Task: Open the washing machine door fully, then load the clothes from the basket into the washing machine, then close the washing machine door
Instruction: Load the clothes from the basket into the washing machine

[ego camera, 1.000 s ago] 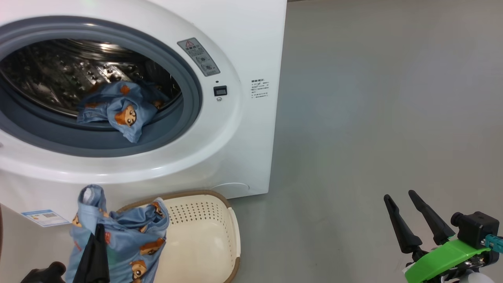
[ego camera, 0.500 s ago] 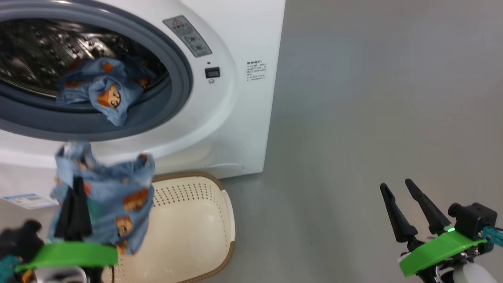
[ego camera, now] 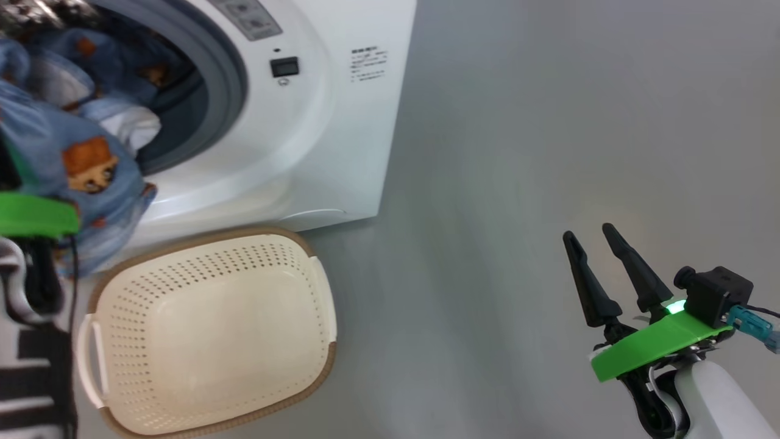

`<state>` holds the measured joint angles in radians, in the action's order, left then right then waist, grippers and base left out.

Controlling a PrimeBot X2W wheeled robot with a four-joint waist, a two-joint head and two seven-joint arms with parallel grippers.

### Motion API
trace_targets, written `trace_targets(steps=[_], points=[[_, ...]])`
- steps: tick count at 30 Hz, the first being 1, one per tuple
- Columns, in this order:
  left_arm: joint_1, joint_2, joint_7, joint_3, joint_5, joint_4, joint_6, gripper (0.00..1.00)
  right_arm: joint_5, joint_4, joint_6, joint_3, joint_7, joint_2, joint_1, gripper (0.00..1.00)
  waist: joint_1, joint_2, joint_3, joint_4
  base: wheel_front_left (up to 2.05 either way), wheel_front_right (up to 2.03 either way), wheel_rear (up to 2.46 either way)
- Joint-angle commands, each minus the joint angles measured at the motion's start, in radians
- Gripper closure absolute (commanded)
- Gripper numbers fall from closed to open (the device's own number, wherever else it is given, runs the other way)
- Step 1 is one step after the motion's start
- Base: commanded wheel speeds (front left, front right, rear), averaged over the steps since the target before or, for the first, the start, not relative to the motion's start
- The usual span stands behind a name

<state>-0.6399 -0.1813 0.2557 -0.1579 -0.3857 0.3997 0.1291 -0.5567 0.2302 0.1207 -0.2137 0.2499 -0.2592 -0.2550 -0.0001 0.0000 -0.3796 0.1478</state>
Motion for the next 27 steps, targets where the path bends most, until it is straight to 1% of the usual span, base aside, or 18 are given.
trace_targets(steps=[1, 9, 14, 19, 21, 23, 27], points=[[-0.06, -0.059, 0.006, -0.026, 0.02, 0.03, 0.002, 1.0, 0.005, -0.021, 0.01, -0.021, 0.012, -0.003, -0.004, 0.0, 0.0001, 0.0, -0.04, 0.044, 0.0, 0.0, 0.0], [-0.272, -0.106, 0.006, 0.002, 0.049, 0.345, 0.002, 1.0, 0.004, -0.019, 0.01, -0.044, 0.012, 0.018, -0.023, 0.0, 0.0001, 0.0, -0.069, 0.085, 0.0, 0.0, 0.0], [-0.371, -0.135, 0.006, 0.009, 0.065, 0.491, 0.002, 1.0, 0.0, -0.018, 0.01, -0.06, 0.012, 0.027, -0.038, 0.0, 0.0001, 0.0, -0.081, 0.11, 0.0, 0.0, 0.0], [-0.426, -0.161, 0.006, 0.023, 0.088, 0.554, 0.002, 1.0, -0.002, -0.019, 0.01, -0.072, 0.012, 0.032, -0.045, 0.0, 0.0001, 0.0, -0.093, 0.128, 0.0, 0.0, 0.0], [-0.451, -0.177, 0.006, 0.02, 0.102, 0.55, -0.001, 1.0, -0.004, -0.02, 0.01, -0.077, 0.012, 0.034, -0.05, 0.0, 0.0001, 0.0, -0.101, 0.136, 0.0, 0.0, 0.0], [-0.473, -0.189, 0.006, 0.004, 0.111, 0.513, -0.004, 1.0, -0.005, -0.022, 0.01, -0.081, 0.012, 0.036, -0.057, 0.0, 0.0001, 0.0, -0.112, 0.143, 0.0, 0.0, 0.0], [-0.494, -0.195, 0.006, -0.04, 0.142, 0.368, -0.006, 1.0, -0.006, -0.026, 0.01, -0.079, 0.012, 0.04, -0.065, 0.0, 0.0001, 0.0, -0.131, 0.148, 0.0, 0.0, 0.0]])
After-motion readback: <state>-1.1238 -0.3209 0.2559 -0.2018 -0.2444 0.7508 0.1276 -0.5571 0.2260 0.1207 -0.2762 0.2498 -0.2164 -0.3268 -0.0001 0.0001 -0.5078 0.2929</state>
